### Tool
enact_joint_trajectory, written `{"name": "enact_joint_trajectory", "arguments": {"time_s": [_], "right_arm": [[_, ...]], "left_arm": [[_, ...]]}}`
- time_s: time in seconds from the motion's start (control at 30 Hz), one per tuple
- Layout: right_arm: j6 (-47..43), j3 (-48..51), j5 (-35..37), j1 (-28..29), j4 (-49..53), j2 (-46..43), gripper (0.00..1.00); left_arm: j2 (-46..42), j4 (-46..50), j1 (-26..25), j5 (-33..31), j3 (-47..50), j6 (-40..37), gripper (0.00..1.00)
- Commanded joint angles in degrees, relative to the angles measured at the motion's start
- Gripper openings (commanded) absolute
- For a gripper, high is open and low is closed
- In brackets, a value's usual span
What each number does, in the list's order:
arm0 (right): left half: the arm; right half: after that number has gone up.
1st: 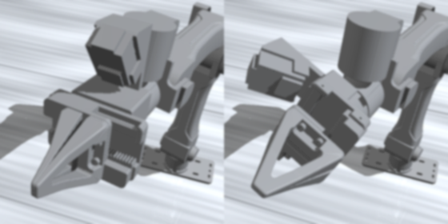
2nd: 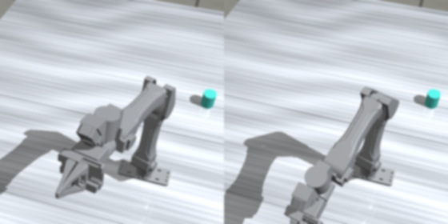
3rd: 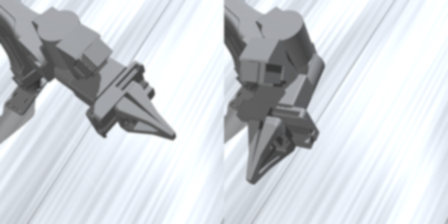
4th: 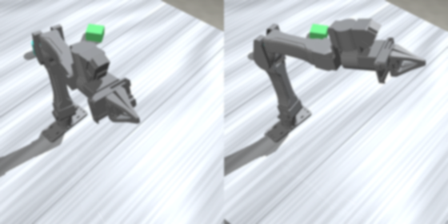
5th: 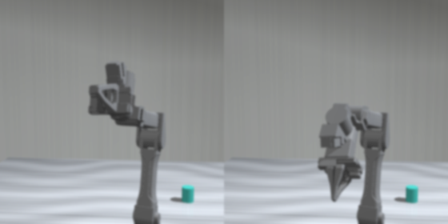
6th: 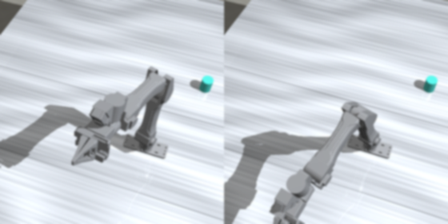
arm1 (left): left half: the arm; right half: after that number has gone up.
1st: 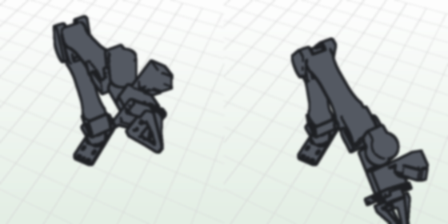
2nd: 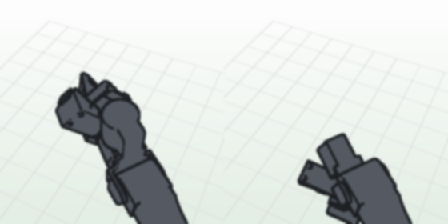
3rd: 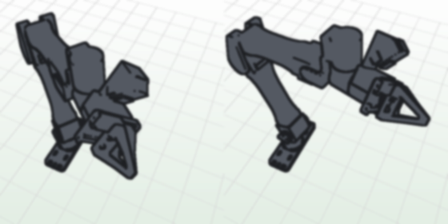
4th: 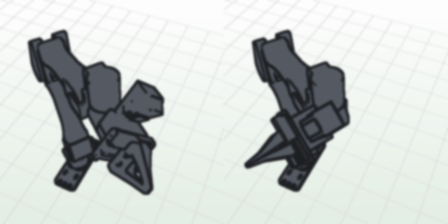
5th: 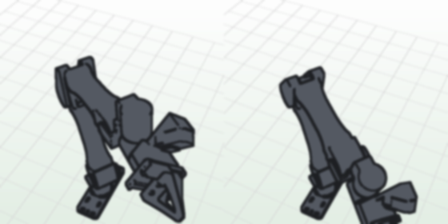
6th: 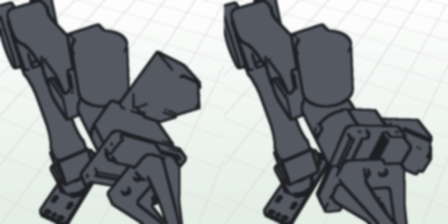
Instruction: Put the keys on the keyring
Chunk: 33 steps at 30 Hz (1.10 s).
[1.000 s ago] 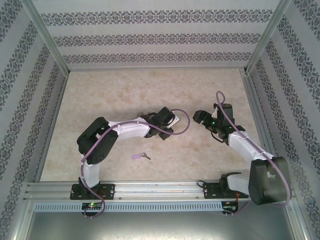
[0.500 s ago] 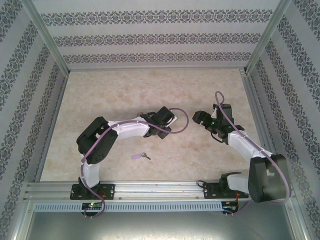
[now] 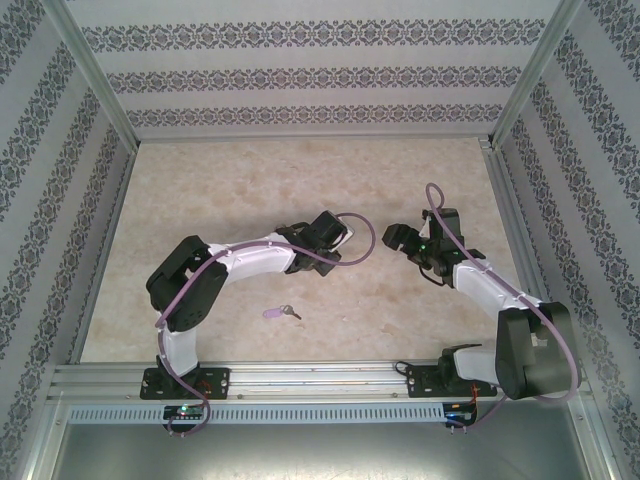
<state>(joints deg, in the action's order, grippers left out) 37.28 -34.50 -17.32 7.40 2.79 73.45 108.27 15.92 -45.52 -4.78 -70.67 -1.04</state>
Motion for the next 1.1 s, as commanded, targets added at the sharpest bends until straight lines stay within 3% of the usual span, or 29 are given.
{"name": "enact_joint_trajectory", "arguments": {"time_s": [0.0, 1.07], "right_arm": [[-0.62, -1.7, 0.96, 0.71, -1.03, 0.7, 0.84], [-1.02, -2.37, 0.8, 1.22, -1.97, 3.26, 0.84]], "left_arm": [[0.47, 0.92, 1.21, -0.5, 1.33, 0.91, 0.36], [5.02, -1.28, 1.98, 0.75, 0.03, 0.29, 0.29]]}}
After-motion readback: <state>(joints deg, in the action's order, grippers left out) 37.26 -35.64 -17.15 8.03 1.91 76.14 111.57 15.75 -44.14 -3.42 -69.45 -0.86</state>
